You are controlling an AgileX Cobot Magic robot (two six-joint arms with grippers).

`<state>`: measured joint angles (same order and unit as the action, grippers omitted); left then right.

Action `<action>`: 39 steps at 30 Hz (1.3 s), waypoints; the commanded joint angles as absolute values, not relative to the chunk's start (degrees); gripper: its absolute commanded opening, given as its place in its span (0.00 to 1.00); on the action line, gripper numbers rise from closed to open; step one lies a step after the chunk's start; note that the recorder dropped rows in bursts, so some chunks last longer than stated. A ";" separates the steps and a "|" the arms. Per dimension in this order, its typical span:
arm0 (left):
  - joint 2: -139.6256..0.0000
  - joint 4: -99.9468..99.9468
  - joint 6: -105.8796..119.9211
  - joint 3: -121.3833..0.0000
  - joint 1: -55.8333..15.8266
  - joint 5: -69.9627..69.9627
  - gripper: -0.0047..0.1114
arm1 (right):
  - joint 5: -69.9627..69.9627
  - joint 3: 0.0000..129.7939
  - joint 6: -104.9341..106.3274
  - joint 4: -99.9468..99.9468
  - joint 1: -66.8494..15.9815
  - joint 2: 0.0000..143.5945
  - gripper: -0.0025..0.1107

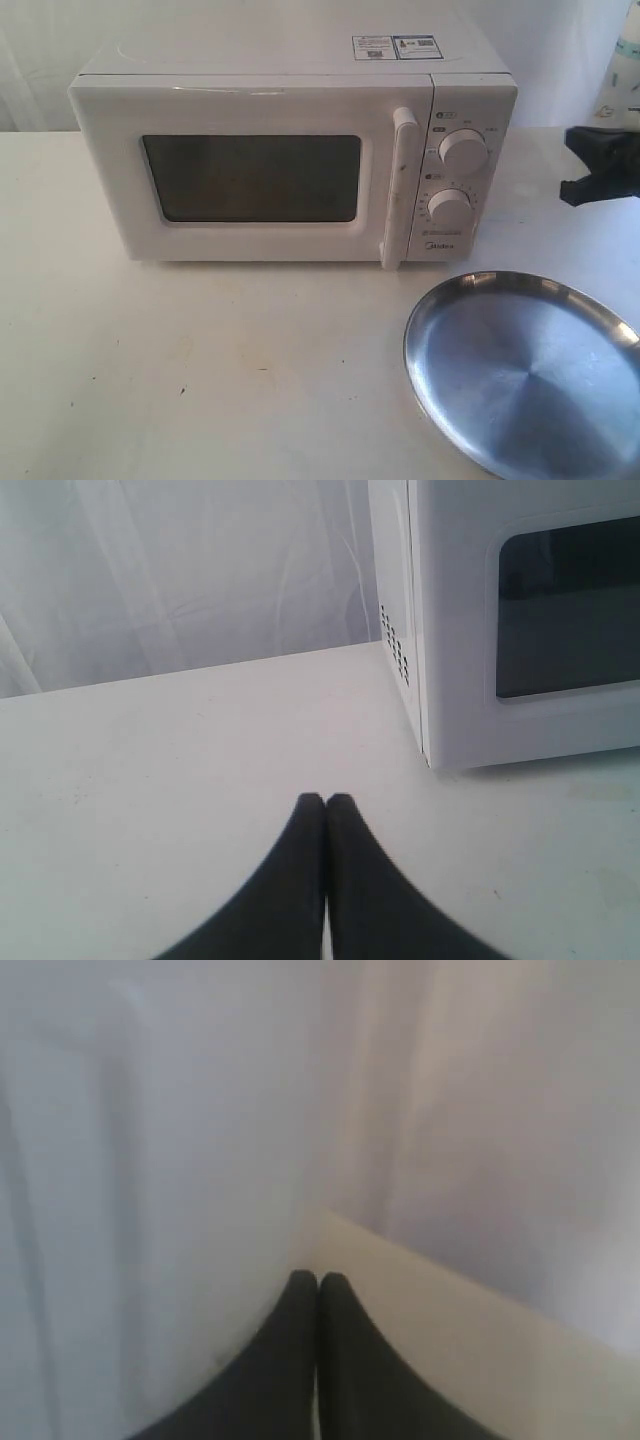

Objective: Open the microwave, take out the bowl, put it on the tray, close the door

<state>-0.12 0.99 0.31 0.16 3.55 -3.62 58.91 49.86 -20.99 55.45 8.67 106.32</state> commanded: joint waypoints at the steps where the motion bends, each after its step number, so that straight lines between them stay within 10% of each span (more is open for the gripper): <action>1: 0.00 0.50 0.00 0.00 3.26 -3.93 0.04 | 69.96 53.24 -27.49 62.83 9.93 106.57 0.02; 17: 0.00 0.50 0.00 0.00 3.26 -3.93 0.04 | 69.96 56.18 -32.85 99.95 0.09 101.12 0.02; 39: 0.00 0.50 0.00 0.00 3.26 -3.93 0.04 | 69.96 59.97 -31.74 91.05 -1.56 116.03 0.02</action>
<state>-0.12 0.99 0.31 0.16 3.55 -3.62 72.53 57.90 -31.75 96.07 -3.50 115.90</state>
